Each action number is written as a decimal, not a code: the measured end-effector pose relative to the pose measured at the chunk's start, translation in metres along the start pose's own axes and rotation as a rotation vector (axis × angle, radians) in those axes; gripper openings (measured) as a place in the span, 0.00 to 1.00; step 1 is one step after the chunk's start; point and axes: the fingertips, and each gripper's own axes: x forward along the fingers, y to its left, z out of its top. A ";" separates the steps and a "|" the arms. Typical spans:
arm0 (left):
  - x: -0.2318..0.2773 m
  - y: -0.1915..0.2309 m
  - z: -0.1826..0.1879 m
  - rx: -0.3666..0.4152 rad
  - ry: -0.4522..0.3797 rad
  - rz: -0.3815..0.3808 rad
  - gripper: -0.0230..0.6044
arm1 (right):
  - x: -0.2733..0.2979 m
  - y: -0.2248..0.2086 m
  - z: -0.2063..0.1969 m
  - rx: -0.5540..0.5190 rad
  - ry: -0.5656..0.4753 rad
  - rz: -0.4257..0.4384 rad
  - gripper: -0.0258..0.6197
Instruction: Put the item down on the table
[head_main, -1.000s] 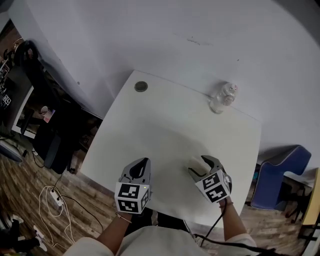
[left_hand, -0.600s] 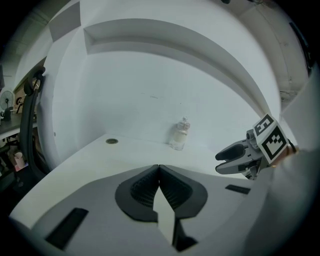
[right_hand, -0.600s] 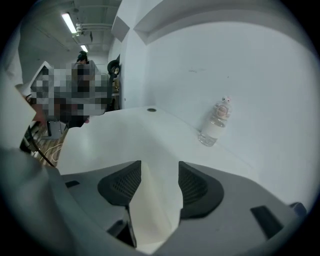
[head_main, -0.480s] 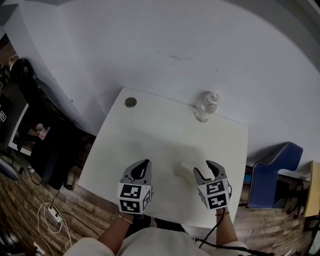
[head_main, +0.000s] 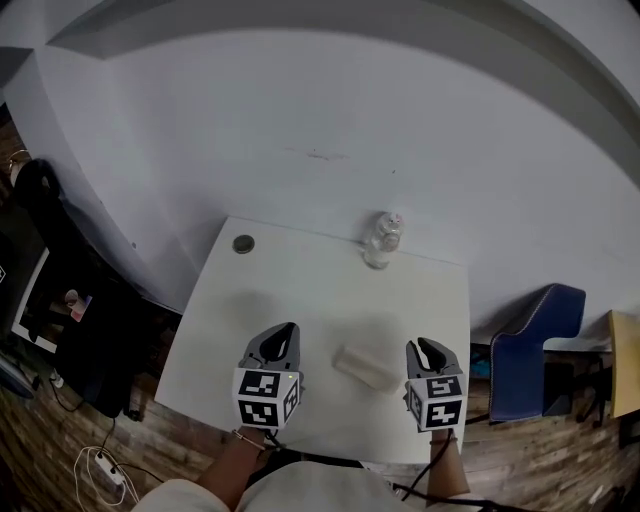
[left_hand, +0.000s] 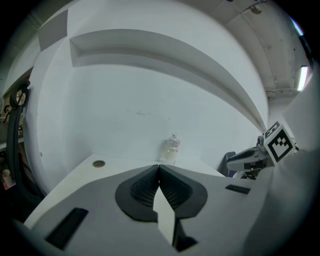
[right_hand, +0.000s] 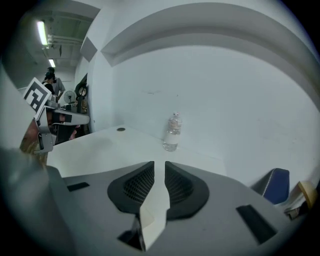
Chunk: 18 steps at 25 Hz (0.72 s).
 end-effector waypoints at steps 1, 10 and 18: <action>0.001 -0.001 0.005 0.006 -0.009 -0.005 0.07 | -0.004 -0.006 0.002 0.012 -0.009 -0.023 0.16; 0.012 -0.010 0.043 0.047 -0.092 -0.033 0.07 | -0.033 -0.038 0.014 0.126 -0.083 -0.186 0.11; 0.012 -0.022 0.056 0.079 -0.130 -0.048 0.07 | -0.041 -0.047 0.013 0.202 -0.104 -0.195 0.11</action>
